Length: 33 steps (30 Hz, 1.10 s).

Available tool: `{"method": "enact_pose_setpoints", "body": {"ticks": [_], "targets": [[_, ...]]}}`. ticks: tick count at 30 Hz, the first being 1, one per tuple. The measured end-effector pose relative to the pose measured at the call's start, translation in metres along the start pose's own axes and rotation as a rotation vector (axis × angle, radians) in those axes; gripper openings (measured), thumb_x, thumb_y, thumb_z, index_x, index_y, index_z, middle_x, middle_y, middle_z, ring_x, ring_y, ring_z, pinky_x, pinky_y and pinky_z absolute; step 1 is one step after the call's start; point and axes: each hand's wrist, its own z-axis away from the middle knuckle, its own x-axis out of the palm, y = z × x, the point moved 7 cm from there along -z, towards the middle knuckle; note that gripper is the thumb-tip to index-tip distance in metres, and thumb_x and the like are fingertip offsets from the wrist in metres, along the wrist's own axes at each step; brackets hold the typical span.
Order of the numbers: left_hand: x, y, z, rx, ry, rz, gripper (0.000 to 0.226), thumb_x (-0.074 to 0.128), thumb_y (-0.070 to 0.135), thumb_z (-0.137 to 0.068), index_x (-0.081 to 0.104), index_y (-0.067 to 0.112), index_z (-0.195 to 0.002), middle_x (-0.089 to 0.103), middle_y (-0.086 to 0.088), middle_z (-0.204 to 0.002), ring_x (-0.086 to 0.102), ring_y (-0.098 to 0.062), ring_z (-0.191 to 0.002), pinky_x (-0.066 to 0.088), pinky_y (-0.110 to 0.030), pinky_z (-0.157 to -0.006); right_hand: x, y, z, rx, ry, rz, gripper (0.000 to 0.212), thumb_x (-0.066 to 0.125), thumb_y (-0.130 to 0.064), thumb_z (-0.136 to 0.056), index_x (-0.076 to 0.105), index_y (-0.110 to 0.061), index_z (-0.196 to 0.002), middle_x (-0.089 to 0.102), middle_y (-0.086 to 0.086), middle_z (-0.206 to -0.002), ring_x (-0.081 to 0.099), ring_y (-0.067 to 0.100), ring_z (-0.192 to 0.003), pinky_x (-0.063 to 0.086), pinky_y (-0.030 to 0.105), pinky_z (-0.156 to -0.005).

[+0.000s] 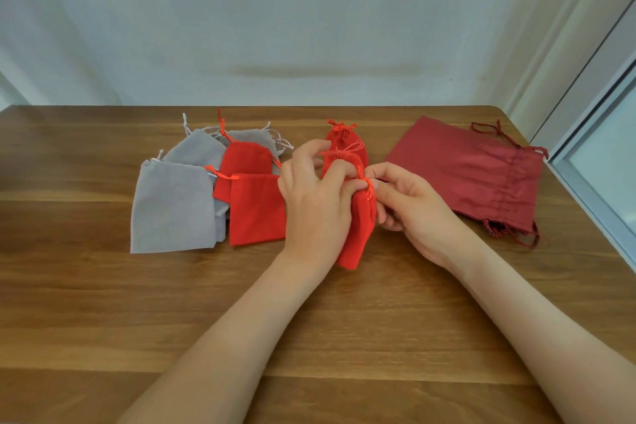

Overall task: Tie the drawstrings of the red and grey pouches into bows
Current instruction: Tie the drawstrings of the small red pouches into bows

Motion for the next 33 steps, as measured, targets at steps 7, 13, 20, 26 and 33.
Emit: {"method": "enact_pose_setpoints", "body": {"ticks": [7, 13, 20, 26, 33], "targets": [[-0.001, 0.012, -0.002, 0.255, -0.017, -0.182, 0.022, 0.056, 0.03, -0.087, 0.068, 0.013, -0.08, 0.061, -0.012, -0.114, 0.043, -0.023, -0.093, 0.033, -0.037, -0.079, 0.0, 0.0, 0.0, 0.005, 0.015, -0.011, 0.013, 0.047, -0.017, -0.098, 0.057, -0.01, -0.097, 0.046, 0.0, -0.052, 0.034, 0.008, -0.046, 0.025, 0.017, -0.043], [0.005, 0.014, 0.0, 0.381, -0.061, -0.345, 0.013, 0.056, 0.022, -0.087, 0.065, 0.016, -0.081, 0.066, -0.001, -0.1, 0.044, -0.02, -0.088, 0.027, -0.034, -0.073, 0.0, 0.004, 0.0, 0.043, 0.083, 0.063, 0.011, 0.045, -0.015, -0.099, 0.053, -0.008, -0.095, 0.056, 0.003, -0.057, 0.041, 0.013, -0.037, 0.021, 0.021, -0.036], [0.015, 0.006, -0.001, 0.285, -0.254, -0.158, 0.025, 0.035, 0.013, -0.094, 0.056, 0.003, -0.085, 0.057, -0.014, -0.084, 0.052, -0.032, -0.076, 0.036, -0.038, -0.073, -0.017, 0.009, 0.0, 0.085, 0.307, 0.177, 0.012, 0.045, -0.014, -0.099, 0.052, -0.008, -0.092, 0.063, 0.004, -0.073, 0.047, 0.014, -0.032, 0.022, 0.019, -0.03], [0.015, 0.004, -0.003, 0.195, -0.267, -0.016, 0.025, 0.034, 0.012, -0.093, 0.055, 0.001, -0.088, 0.057, -0.014, -0.086, 0.056, -0.031, -0.081, 0.038, -0.036, -0.076, -0.02, 0.007, 0.001, 0.05, 0.397, 0.243, 0.012, 0.047, -0.013, -0.098, 0.055, -0.007, -0.091, 0.064, 0.001, -0.067, 0.046, 0.013, -0.033, 0.032, 0.018, -0.036], [0.011, -0.01, -0.005, 0.015, -0.227, -0.06, 0.032, 0.029, 0.026, -0.094, 0.049, 0.004, -0.084, 0.051, -0.013, -0.084, 0.053, -0.034, -0.07, 0.031, -0.03, -0.062, -0.014, 0.003, 0.001, -0.021, 0.257, 0.096, 0.009, 0.052, -0.022, -0.097, 0.05, -0.015, -0.102, 0.061, 0.011, -0.071, 0.042, 0.014, -0.041, 0.026, 0.021, -0.034]]}}
